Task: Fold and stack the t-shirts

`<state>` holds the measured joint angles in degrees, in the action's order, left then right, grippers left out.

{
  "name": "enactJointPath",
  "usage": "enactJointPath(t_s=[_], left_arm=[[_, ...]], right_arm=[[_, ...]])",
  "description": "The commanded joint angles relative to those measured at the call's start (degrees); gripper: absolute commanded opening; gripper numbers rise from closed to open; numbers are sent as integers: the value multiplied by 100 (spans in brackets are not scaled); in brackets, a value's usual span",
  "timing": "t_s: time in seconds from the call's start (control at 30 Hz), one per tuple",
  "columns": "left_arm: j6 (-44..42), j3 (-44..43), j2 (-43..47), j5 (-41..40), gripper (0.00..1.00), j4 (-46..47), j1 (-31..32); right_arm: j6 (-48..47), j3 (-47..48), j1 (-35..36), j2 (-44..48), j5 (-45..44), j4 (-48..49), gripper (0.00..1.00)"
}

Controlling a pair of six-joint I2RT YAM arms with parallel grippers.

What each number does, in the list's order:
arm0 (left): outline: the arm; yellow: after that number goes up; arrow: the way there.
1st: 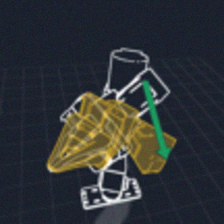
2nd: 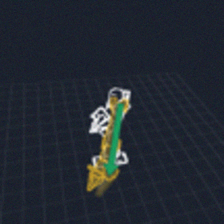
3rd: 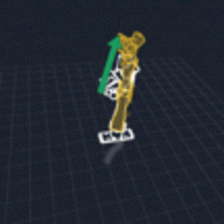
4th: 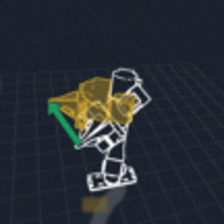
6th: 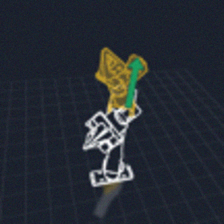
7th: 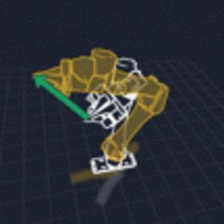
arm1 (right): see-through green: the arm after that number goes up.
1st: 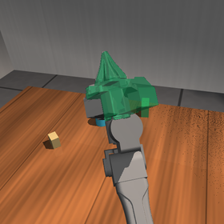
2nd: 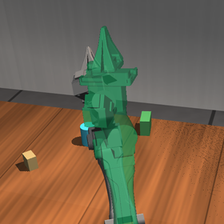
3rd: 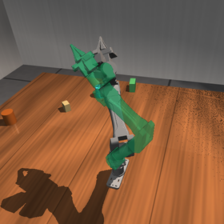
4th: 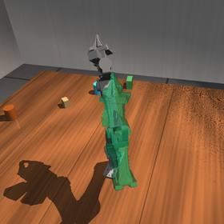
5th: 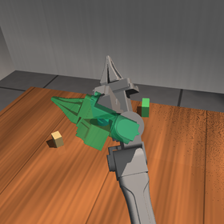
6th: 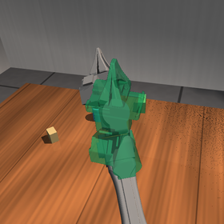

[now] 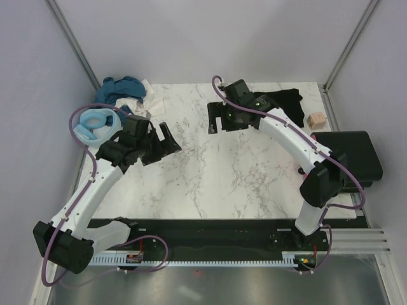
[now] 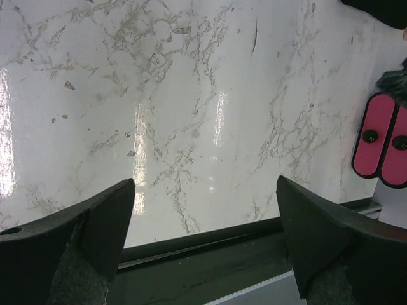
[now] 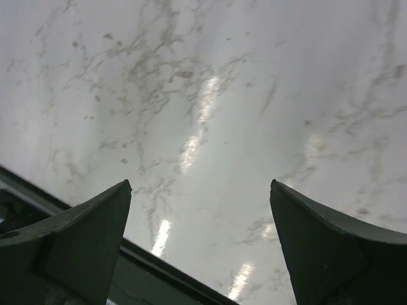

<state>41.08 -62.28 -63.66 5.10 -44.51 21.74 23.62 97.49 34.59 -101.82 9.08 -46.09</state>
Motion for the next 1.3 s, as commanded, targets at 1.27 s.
enactJointPath(t_s=[1.27], left_arm=[[-654,-2455,-1738,1538,96,250,-214]], right_arm=[[503,210,-4943,2807,-4698,-2739,98]])
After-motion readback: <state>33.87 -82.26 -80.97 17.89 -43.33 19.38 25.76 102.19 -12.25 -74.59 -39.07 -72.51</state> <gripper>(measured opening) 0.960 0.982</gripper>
